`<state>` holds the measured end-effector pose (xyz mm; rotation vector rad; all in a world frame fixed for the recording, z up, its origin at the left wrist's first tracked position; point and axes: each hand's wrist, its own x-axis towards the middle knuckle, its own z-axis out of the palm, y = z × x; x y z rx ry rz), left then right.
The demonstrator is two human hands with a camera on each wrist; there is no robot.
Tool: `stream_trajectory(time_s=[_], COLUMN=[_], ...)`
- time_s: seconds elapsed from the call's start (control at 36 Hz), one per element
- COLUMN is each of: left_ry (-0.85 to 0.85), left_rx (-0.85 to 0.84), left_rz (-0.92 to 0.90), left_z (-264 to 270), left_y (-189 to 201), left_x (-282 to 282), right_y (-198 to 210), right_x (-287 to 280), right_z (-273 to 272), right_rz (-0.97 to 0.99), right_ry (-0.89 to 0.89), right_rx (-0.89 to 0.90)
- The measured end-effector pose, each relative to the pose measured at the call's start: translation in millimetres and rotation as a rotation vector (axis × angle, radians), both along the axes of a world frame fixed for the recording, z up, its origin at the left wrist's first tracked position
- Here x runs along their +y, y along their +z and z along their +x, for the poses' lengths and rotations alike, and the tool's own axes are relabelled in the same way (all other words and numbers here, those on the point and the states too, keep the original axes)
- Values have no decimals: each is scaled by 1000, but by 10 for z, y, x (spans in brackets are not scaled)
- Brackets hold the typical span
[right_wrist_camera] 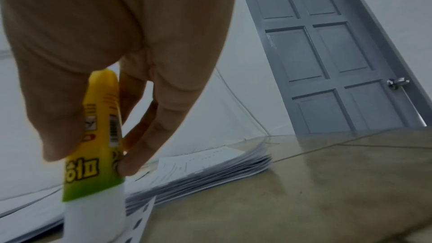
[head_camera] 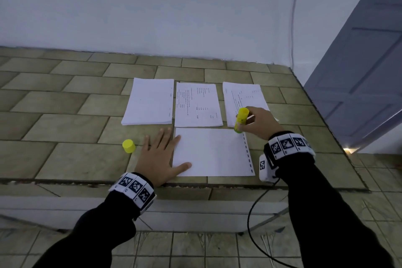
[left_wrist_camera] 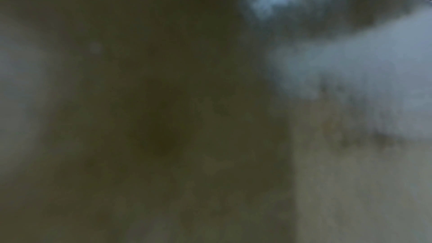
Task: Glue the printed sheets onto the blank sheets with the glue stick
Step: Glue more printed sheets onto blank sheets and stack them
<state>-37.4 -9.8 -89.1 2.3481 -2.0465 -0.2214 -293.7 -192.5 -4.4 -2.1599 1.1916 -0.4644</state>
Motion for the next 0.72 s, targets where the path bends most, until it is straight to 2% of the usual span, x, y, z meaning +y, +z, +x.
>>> stream_trajectory(time_s=[0.14, 0.19, 0.33, 0.39, 0.42, 0.5, 0.64, 0.72], left_ry=[8, 20, 39, 41, 39, 30, 18, 11], left_rx=[38, 52, 79, 73, 67, 58, 46, 40], left_rz=[-32, -36, -28, -26, -26, -33, -40, -25], left_z=[11, 11, 15, 18, 19, 18, 10, 2], left_y=[-10, -6, 13, 19, 18, 14, 23, 28], left_x=[4, -2, -16, -13, -11, -2, -2, 12], right_y=[1, 24, 99, 78, 55, -9, -45, -62], right_x=[-8, 8, 94, 143, 163, 188, 108, 54], right_z=[27, -30, -198, -225, -246, -348, -532, -603], right_rz=[-37, -49, -260, -284, -263, -194, -77, -67], right_ry=[-55, -87, -99, -49, -33, -56, -301, -421], right_rx=[-8, 62, 551, 725, 757, 695, 300, 183])
